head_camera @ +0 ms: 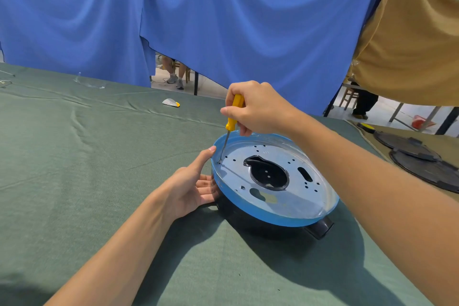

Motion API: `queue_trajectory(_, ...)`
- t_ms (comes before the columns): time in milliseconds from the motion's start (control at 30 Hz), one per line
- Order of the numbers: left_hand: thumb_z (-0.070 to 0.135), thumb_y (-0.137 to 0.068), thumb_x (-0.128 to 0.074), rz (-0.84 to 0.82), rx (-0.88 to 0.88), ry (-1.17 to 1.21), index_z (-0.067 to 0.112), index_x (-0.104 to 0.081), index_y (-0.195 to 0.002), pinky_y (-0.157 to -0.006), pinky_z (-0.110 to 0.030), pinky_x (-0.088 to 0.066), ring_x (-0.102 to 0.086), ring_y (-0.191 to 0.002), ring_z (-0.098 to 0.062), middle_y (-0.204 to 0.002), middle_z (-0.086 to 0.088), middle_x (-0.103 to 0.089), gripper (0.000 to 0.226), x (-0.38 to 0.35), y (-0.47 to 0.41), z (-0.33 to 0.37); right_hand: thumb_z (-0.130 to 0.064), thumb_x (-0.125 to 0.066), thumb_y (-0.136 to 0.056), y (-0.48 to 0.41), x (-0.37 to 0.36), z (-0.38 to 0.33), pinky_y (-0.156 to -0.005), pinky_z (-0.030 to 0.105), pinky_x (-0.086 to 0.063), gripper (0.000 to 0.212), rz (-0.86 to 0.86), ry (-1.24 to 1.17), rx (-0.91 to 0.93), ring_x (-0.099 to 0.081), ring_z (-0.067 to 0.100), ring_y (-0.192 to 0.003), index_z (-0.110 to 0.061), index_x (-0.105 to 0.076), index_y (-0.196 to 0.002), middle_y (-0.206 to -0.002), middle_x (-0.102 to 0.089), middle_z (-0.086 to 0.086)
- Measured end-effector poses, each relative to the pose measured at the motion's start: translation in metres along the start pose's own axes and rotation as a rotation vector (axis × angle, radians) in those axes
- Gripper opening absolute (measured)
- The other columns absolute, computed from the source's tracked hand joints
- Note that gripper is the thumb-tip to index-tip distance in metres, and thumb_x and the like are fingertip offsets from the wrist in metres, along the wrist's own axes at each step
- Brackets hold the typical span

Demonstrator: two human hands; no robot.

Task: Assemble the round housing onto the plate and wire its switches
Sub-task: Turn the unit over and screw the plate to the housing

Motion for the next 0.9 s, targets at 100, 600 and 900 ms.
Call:
queue_trajectory(100, 0.048, -0.070, -0.084, -0.011, 0.008, 0.001, -0.010, -0.059, -0.101, -0.058, -0.033, -0.059, -0.072, -0.069, -0.028, -0.084, -0.021, -0.073, 0.070, 0.000, 0.001, 0.000, -0.013, -0.059, -0.096, -0.002, 0.001, -0.002, -0.066, 0.028, -0.061, 0.007, -0.067, -0.050, 0.039, -0.071, 0.009, -0.060, -0.015, -0.057, -0.089, -0.073, -0.069, 0.001)
queue_trajectory(600, 0.049, -0.070, -0.083, -0.001, -0.007, -0.002, -0.011, -0.060, -0.100, -0.059, -0.033, -0.059, -0.072, -0.069, -0.028, -0.085, -0.021, -0.072, 0.070, 0.000, -0.001, 0.000, -0.042, -0.052, -0.091, 0.008, -0.001, 0.022, -0.040, 0.023, -0.050, 0.039, 0.112, -0.042, -0.314, -0.062, 0.016, -0.039, -0.008, -0.053, -0.072, -0.061, -0.063, 0.007)
queue_trajectory(900, 0.050, -0.068, -0.084, 0.003, -0.003, -0.007, -0.011, -0.059, -0.100, -0.060, -0.033, -0.059, -0.072, -0.070, -0.029, -0.085, -0.022, -0.073, 0.073, 0.001, -0.001, -0.001, -0.030, -0.063, -0.092, 0.015, 0.008, 0.005, -0.071, 0.039, -0.059, 0.023, 0.038, 0.024, -0.080, -0.066, 0.018, -0.069, -0.008, -0.064, -0.090, -0.077, -0.068, 0.009)
Point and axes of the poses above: each hand's wrist, its own y-axis away from the middle knuckle, its own x-axis out of the back of the hand, z = x × y, the point moved 4 cm from there along -y, towards the middle knuckle
